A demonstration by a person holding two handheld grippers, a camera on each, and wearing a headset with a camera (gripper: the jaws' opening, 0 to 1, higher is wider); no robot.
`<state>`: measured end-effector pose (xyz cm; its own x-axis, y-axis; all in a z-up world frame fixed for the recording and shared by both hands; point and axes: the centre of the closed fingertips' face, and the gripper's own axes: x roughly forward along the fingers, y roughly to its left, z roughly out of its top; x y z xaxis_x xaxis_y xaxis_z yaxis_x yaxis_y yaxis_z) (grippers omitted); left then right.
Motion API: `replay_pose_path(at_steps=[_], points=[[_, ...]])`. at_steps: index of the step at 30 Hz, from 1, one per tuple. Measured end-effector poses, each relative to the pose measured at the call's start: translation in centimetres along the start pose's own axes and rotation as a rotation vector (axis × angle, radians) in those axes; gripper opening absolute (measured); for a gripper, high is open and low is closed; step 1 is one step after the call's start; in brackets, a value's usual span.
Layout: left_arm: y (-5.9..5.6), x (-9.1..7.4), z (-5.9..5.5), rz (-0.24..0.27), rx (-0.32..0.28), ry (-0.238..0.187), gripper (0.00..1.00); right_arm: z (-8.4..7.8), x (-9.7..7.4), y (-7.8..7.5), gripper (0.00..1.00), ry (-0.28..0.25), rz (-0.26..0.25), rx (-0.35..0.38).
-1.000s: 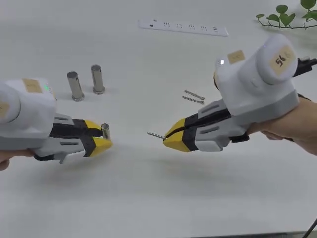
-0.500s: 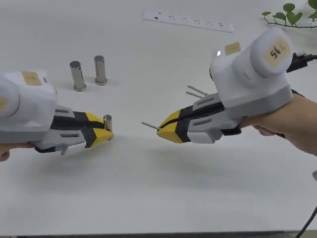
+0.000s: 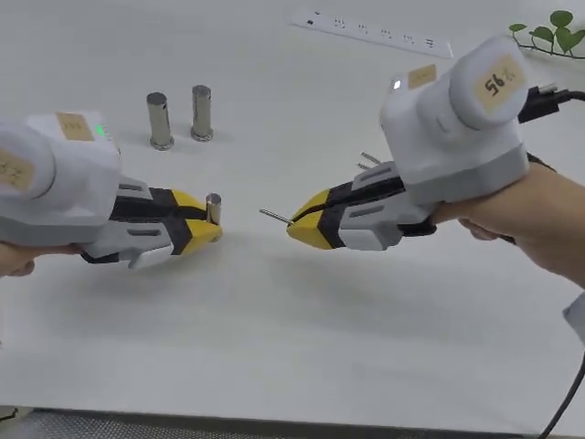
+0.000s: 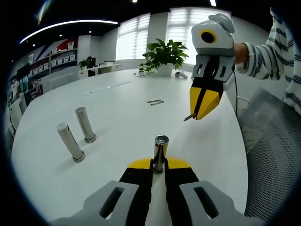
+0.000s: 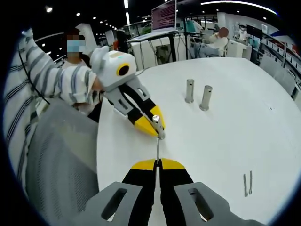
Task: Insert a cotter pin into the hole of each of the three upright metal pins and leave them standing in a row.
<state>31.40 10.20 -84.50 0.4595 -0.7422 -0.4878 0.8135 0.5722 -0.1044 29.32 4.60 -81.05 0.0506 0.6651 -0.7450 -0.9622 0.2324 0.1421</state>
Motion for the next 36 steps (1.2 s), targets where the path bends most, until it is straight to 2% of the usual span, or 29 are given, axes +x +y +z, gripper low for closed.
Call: replay_pose_path(at_steps=[2,13,26,36], points=[[0.0,-0.1,0.0,0.004,-0.015,-0.016,0.08,0.1,0.2,0.2,0.03,0.004,0.005,-0.005],[0.0,0.0,0.0,0.004,-0.018,-0.038,0.07,0.9,1.3,0.2,0.03,0.006,0.021,-0.01],[-0.3,0.0,-0.1,-0.011,-0.018,-0.051,0.08,1.7,2.7,0.4,0.03,-0.007,0.038,-0.014],[-0.5,0.2,-0.1,-0.014,-0.005,-0.047,0.08,1.6,2.9,0.3,0.03,-0.006,0.042,-0.006]])
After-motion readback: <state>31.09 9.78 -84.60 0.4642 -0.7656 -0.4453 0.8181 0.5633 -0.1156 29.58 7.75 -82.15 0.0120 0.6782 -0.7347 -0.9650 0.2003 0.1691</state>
